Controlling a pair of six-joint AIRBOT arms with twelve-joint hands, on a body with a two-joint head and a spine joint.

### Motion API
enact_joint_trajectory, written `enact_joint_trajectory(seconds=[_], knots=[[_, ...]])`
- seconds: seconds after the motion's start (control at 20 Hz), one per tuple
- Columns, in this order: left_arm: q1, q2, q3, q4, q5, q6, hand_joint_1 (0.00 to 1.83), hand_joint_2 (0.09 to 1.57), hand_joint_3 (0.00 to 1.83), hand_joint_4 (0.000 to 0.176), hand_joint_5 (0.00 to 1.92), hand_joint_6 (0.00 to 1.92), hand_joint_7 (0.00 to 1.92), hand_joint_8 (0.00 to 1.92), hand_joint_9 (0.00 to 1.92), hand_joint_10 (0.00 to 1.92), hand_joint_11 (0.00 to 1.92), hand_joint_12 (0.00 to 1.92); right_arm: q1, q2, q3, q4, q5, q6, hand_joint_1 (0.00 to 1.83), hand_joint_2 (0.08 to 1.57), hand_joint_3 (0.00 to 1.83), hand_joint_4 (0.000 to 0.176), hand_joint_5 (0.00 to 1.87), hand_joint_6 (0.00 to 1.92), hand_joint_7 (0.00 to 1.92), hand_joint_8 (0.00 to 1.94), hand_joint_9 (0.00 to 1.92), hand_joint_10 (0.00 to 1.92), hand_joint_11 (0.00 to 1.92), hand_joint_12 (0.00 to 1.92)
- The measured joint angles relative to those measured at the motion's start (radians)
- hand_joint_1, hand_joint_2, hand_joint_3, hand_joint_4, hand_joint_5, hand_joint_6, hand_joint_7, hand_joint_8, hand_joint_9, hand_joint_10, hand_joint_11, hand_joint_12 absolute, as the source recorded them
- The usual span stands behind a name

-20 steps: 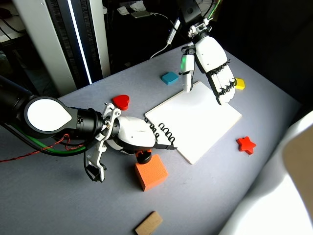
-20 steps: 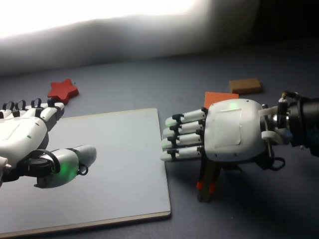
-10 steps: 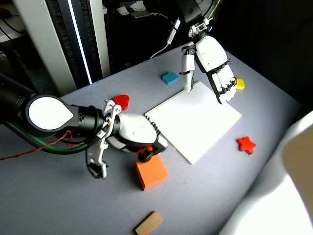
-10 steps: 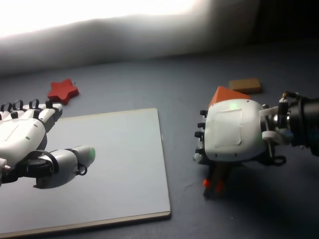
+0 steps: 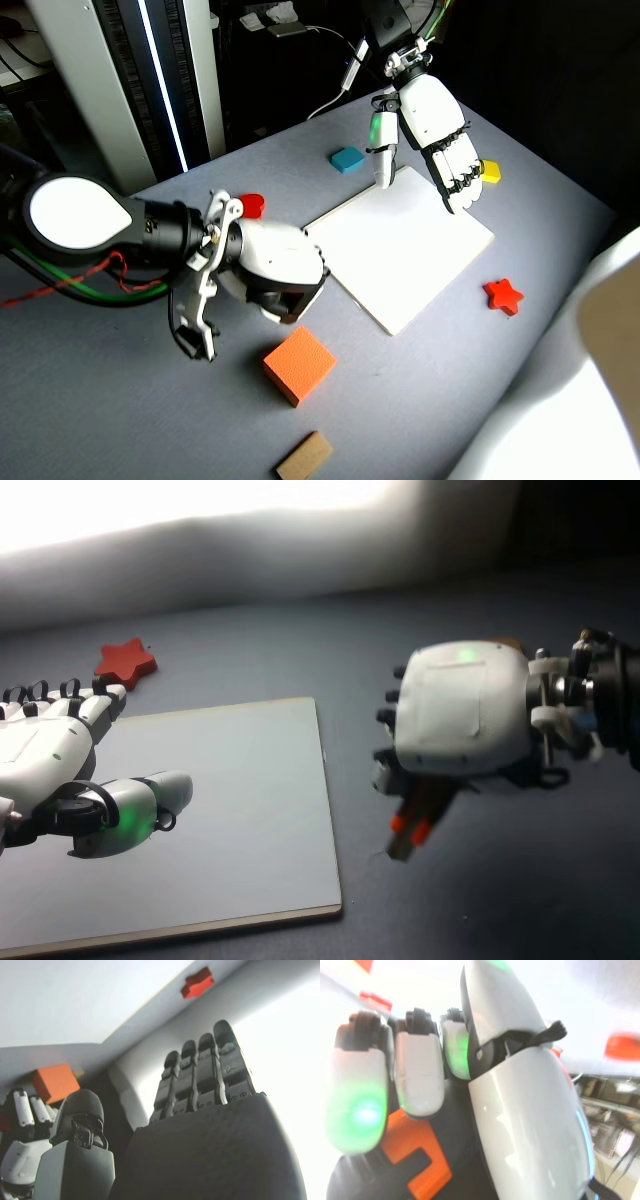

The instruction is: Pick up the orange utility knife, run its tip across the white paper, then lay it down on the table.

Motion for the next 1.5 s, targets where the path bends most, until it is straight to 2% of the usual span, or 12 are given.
enact_joint_trajectory(seconds=[0.1, 0.2, 0.25, 0.35, 0.45, 0.55, 0.7, 0.85, 0.95, 1.05, 1.3, 1.5], knots=[[0.000, 0.000, 0.000, 0.000, 0.000, 0.000, 0.08, 1.28, 0.00, 0.007, 0.02, 0.00, 0.05, 0.00, 0.04, 0.00, 0.00, 0.38, 0.005, -0.013, 0.010, 0.188, 0.018, -0.237, 1.53, 1.31, 0.00, 0.176, 1.41, 1.92, 1.60, 1.94, 1.68, 1.92, 1.75, 1.92], [0.000, 0.000, 0.002, 0.000, 0.000, 0.000, 0.08, 1.28, 0.00, 0.006, 0.02, 0.00, 0.05, 0.00, 0.04, 0.00, 0.00, 0.38, 0.004, -0.031, 0.014, 0.324, 0.031, -0.433, 1.53, 1.31, 0.00, 0.176, 1.41, 1.92, 1.60, 1.94, 1.68, 1.92, 1.76, 1.92], [0.000, 0.000, 0.008, -0.002, 0.000, 0.000, 0.09, 1.27, 0.00, 0.004, 0.03, 0.01, 0.07, 0.01, 0.06, 0.01, 0.00, 0.38, -0.011, -0.057, 0.027, 0.448, 0.064, -0.605, 1.53, 1.31, 0.00, 0.176, 1.41, 1.92, 1.60, 1.94, 1.69, 1.92, 1.76, 1.92], [0.013, 0.000, 0.015, 0.012, 0.000, -0.024, 0.08, 1.27, 0.00, 0.005, 0.03, 0.00, 0.07, 0.00, 0.06, 0.01, 0.00, 0.42, -0.029, -0.105, 0.068, 0.543, 0.147, -0.812, 1.52, 1.31, 0.00, 0.176, 1.37, 1.92, 1.59, 1.94, 1.68, 1.92, 1.75, 1.92], [0.029, -0.004, 0.030, 0.000, 0.002, -0.047, 0.06, 1.27, 0.00, 0.008, 0.03, 0.00, 0.07, 0.00, 0.06, 0.01, 0.00, 0.41, -0.037, -0.136, 0.097, 0.577, 0.203, -0.900, 1.52, 1.31, 0.00, 0.176, 1.39, 1.92, 1.59, 1.94, 1.67, 1.92, 1.75, 1.92], [0.042, -0.004, 0.069, -0.005, 0.000, -0.065, 0.08, 1.27, 0.00, 0.007, 0.03, 0.00, 0.07, 0.00, 0.06, 0.00, 0.00, 0.39, -0.066, -0.214, 0.174, 0.609, 0.343, -1.063, 1.52, 1.31, 0.00, 0.176, 1.36, 1.92, 1.58, 1.94, 1.67, 1.92, 1.73, 1.92], [0.052, -0.004, 0.102, -0.009, -0.007, -0.065, 0.08, 1.27, 0.00, 0.007, 0.04, 0.01, 0.07, 0.00, 0.06, 0.00, 0.00, 0.39, -0.088, -0.262, 0.208, 0.603, 0.394, -1.130, 1.50, 1.31, 0.00, 0.176, 1.32, 1.92, 1.57, 1.94, 1.66, 1.92, 1.73, 1.92], [0.068, -0.004, 0.131, -0.037, -0.005, -0.065, 0.15, 1.26, 0.00, 0.000, 0.07, 0.01, 0.09, 0.00, 0.08, 0.01, 0.00, 0.48, -0.111, -0.336, 0.276, 0.590, 0.453, -1.214, 1.51, 1.32, 0.00, 0.176, 1.35, 1.92, 1.57, 1.94, 1.66, 1.92, 1.72, 1.92], [0.071, -0.004, 0.158, -0.053, -0.003, -0.066, 0.11, 1.26, 0.00, 0.003, 0.05, 0.00, 0.09, 0.00, 0.07, 0.00, 0.00, 0.39, -0.115, -0.396, 0.343, 0.594, 0.498, -1.294, 1.49, 1.31, 0.00, 0.176, 1.34, 1.92, 1.57, 1.94, 1.67, 1.92, 1.74, 1.92], [0.077, -0.004, 0.179, -0.051, -0.005, -0.067, 0.10, 1.27, 0.00, 0.003, 0.04, 0.00, 0.07, 0.00, 0.06, 0.00, 0.00, 0.34, -0.115, -0.442, 0.395, 0.600, 0.529, -1.329, 1.50, 1.30, 0.00, 0.176, 1.35, 1.92, 1.56, 1.94, 1.67, 1.92, 1.74, 1.92], [0.085, -0.020, 0.232, -0.082, 0.001, -0.066, 0.12, 1.26, 0.00, 0.008, 0.03, 0.00, 0.07, 0.00, 0.06, 0.00, 0.00, 0.34, -0.134, -0.534, 0.499, 0.548, 0.583, -1.354, 1.50, 1.31, 0.00, 0.176, 1.35, 1.92, 1.57, 1.94, 1.67, 1.92, 1.73, 1.92], [0.085, -0.024, 0.241, -0.068, 0.016, -0.067, 0.13, 1.26, 0.00, 0.012, 0.03, 0.00, 0.07, 0.00, 0.06, 0.00, 0.00, 0.34, -0.148, -0.566, 0.531, 0.538, 0.589, -1.358, 1.47, 1.33, 0.00, 0.176, 1.34, 1.92, 1.59, 1.94, 1.68, 1.92, 1.74, 1.92]])
